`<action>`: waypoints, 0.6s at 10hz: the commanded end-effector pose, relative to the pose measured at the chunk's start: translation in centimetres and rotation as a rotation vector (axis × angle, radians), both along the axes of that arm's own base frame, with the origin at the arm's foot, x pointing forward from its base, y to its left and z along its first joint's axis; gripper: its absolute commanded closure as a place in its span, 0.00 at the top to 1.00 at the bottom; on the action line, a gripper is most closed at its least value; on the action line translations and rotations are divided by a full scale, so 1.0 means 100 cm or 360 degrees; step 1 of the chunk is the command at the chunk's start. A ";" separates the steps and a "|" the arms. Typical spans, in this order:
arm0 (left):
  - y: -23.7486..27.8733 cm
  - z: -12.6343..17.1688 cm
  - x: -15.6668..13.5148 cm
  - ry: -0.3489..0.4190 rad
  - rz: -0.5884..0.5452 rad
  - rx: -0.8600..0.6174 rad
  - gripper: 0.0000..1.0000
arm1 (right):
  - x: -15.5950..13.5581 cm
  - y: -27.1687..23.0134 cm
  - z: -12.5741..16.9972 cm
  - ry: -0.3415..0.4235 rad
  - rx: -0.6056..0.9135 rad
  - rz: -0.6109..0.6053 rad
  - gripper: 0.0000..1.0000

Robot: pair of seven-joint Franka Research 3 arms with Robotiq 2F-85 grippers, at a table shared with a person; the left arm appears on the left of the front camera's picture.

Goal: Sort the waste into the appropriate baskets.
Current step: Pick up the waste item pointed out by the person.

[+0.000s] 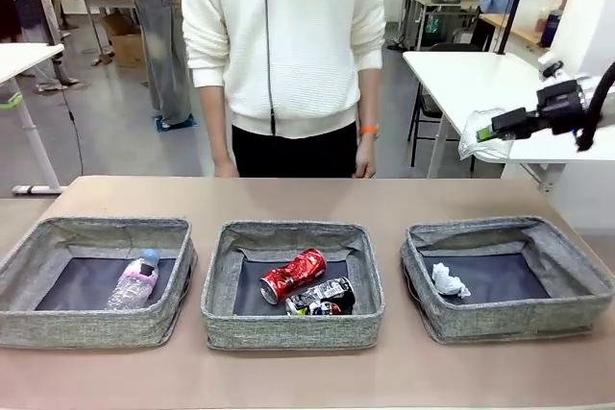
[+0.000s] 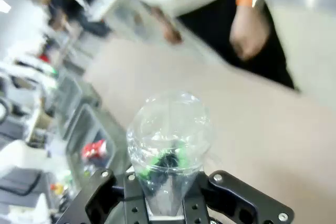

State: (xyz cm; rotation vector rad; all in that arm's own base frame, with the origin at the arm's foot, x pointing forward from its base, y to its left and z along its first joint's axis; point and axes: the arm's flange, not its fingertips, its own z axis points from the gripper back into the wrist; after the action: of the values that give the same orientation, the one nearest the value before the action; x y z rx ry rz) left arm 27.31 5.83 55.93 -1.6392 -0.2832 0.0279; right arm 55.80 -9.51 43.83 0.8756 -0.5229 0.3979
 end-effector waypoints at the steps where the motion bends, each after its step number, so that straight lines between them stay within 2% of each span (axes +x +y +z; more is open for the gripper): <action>1: -0.001 0.002 0.001 -0.0033 -0.0005 -0.0019 1.00 | -0.043 0.039 0.038 0.0277 -0.0450 0.0264 0.00; 2: -0.001 0.002 0.001 -0.0033 -0.0005 -0.0019 1.00 | -0.059 0.047 0.049 0.0308 -0.0569 0.0425 0.00; 3: -0.001 0.002 0.001 -0.0033 -0.0005 -0.0019 1.00 | -0.072 0.052 0.053 0.0274 -0.0617 0.0528 0.00; 4: -0.001 0.002 0.001 -0.0033 -0.0005 -0.0019 1.00 | -0.070 0.055 0.047 0.0212 -0.0579 0.0567 0.00; 5: -0.001 0.002 0.001 -0.0033 -0.0005 -0.0019 1.00 | -0.068 0.047 0.057 0.0301 -0.0542 0.0341 0.00; 6: -0.001 0.002 0.001 -0.0033 -0.0005 -0.0019 1.00 | -0.068 0.047 0.057 0.0301 -0.0542 0.0341 0.00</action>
State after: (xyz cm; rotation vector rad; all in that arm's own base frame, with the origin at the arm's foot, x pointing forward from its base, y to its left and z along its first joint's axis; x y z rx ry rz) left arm 27.32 5.83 55.93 -1.6387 -0.2829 0.0282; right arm 48.34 -4.27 49.53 0.6218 -0.1379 0.6334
